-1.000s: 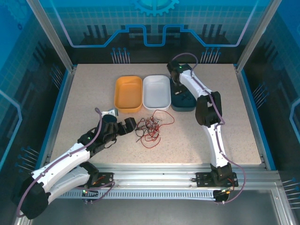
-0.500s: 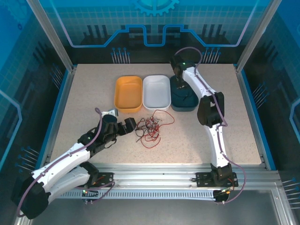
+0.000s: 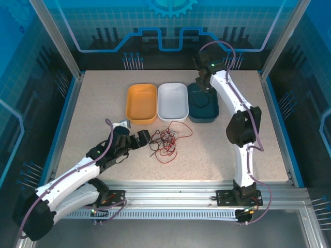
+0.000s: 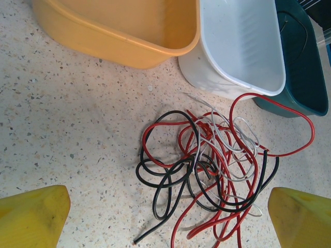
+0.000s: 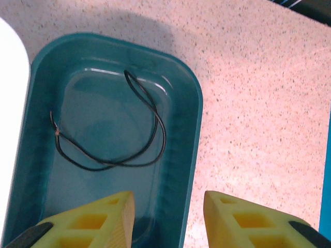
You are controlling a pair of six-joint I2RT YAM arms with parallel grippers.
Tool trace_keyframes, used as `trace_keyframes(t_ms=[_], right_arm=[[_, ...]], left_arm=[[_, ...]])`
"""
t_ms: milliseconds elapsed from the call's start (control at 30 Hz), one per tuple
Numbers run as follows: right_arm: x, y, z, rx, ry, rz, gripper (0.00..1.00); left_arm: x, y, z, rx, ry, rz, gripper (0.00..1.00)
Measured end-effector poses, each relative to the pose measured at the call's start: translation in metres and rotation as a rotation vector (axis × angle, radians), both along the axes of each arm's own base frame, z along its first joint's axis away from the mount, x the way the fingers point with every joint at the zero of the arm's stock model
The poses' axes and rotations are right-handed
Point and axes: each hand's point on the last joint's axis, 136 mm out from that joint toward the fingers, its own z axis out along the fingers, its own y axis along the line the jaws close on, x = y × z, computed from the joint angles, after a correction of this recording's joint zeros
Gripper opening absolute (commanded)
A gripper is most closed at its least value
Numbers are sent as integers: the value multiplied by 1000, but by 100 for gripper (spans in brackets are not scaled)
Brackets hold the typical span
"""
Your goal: Untangle the cables
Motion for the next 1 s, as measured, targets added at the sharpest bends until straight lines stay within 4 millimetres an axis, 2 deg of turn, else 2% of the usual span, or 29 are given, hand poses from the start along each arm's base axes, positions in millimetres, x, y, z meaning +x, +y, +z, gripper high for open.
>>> trace_keyframes(t_ms=[133, 300, 400, 500, 667, 833, 1000], right_arm=[[-27, -1, 0, 25, 24, -7, 40], [-67, 14, 13, 117, 1, 13, 39], [-96, 31, 18, 193, -17, 45, 40], [-121, 51, 14, 266, -11, 98, 41], [-156, 88, -10, 355, 47, 197, 41], [-175, 111, -32, 392, 109, 231, 41], [-173, 117, -48, 377, 142, 218, 41]], left_arm=[[0, 0, 0, 0, 0, 0, 99], [0, 0, -1, 2, 2, 0, 99], [1, 0, -5, 9, 15, 0, 99], [2, -2, -10, 16, 28, -1, 99], [5, -7, -19, 14, 54, -18, 99], [6, -15, -24, 0, 72, -44, 99], [8, -21, -27, -17, 81, -61, 99]])
